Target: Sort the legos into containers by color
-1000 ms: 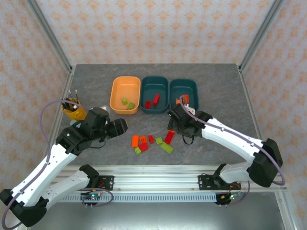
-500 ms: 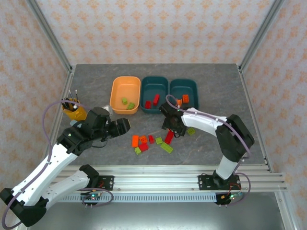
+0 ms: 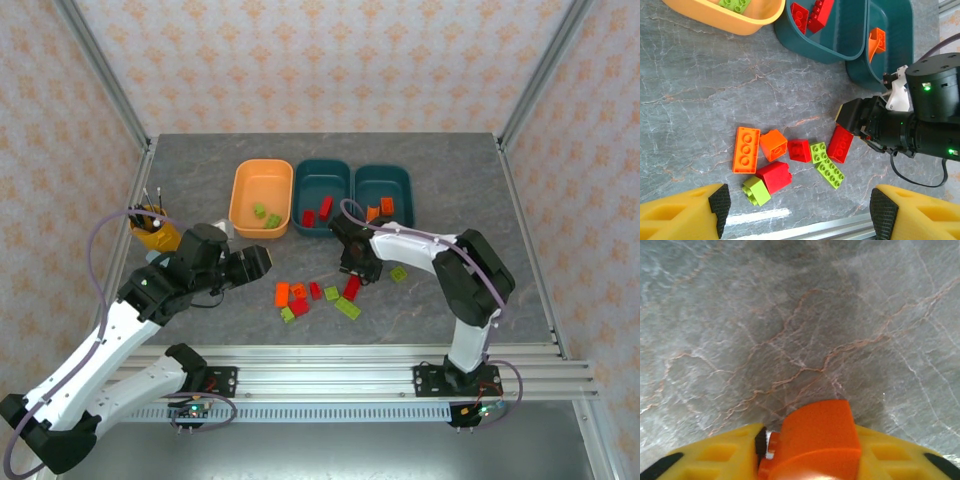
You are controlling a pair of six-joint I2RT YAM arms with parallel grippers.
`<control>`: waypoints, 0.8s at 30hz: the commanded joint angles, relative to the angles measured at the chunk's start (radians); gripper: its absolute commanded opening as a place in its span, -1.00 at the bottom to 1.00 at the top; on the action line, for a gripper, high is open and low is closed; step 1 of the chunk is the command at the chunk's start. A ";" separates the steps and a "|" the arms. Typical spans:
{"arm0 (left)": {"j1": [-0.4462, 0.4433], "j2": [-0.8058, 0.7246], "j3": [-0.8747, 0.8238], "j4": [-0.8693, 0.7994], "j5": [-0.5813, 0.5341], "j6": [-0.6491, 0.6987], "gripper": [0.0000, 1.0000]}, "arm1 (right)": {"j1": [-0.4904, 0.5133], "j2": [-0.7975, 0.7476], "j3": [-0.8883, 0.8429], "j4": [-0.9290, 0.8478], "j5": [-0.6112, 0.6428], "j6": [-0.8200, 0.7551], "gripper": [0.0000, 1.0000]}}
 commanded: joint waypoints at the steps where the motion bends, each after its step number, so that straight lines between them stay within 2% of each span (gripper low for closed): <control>1: -0.012 -0.018 0.004 0.011 -0.015 -0.008 0.54 | -0.005 0.006 0.026 -0.007 0.037 -0.007 -0.24; 4: -0.014 -0.024 0.003 0.010 -0.019 -0.010 0.53 | -0.005 -0.007 0.031 -0.021 0.059 -0.017 -0.33; 10: -0.019 0.001 0.018 0.039 -0.011 -0.007 0.53 | -0.017 -0.134 0.113 -0.132 0.178 -0.090 -0.36; 15: -0.041 0.091 0.071 0.101 -0.012 -0.004 0.53 | -0.127 -0.202 0.213 -0.193 0.187 -0.217 -0.37; 18: -0.058 0.171 0.114 0.147 -0.010 -0.002 0.53 | -0.210 -0.157 0.281 -0.197 0.124 -0.318 -0.37; 24: -0.092 0.354 0.267 0.203 -0.018 0.012 0.53 | -0.332 0.044 0.419 -0.228 -0.010 -0.434 -0.39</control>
